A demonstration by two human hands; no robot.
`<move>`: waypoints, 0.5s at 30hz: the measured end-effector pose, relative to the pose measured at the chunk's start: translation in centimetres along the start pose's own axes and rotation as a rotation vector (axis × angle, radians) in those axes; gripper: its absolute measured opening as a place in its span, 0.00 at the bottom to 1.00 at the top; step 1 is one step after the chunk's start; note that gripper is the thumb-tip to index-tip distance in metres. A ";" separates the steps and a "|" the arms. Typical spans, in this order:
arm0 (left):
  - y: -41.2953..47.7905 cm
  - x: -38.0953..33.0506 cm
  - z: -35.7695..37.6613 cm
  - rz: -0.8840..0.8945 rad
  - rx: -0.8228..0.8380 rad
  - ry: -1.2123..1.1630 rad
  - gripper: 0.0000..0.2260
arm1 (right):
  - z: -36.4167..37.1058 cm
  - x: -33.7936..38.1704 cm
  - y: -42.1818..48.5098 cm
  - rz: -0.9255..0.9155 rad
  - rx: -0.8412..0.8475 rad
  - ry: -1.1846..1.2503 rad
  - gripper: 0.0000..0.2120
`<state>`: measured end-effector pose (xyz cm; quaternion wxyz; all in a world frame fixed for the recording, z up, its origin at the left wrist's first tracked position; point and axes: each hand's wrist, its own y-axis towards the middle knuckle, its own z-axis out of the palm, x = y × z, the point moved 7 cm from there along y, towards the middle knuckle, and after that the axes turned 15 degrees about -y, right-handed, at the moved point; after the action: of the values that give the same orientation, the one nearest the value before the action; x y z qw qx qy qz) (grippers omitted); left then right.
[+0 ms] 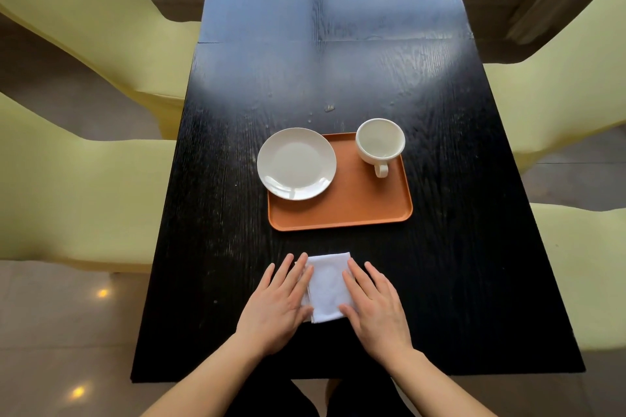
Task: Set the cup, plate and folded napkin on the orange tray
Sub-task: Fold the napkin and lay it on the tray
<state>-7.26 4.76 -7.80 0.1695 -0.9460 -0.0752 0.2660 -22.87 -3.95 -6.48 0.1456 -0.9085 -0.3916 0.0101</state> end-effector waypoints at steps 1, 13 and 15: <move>0.2 0.1 0.2 -0.015 0.013 -0.016 0.32 | 0.0 0.2 0.1 0.003 -0.004 -0.001 0.29; -0.6 1.4 -1.7 -0.721 -0.353 -0.969 0.25 | -0.1 -1.9 1.0 0.483 0.125 0.409 0.20; -0.6 1.6 -0.9 -0.862 -0.376 -1.137 0.25 | 0.0 -1.7 1.2 0.495 0.148 0.419 0.13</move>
<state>-5.40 5.44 -7.62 0.0287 -0.5618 -0.5608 0.6076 -23.15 -5.93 -6.98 0.2817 -0.9454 -0.1186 -0.1133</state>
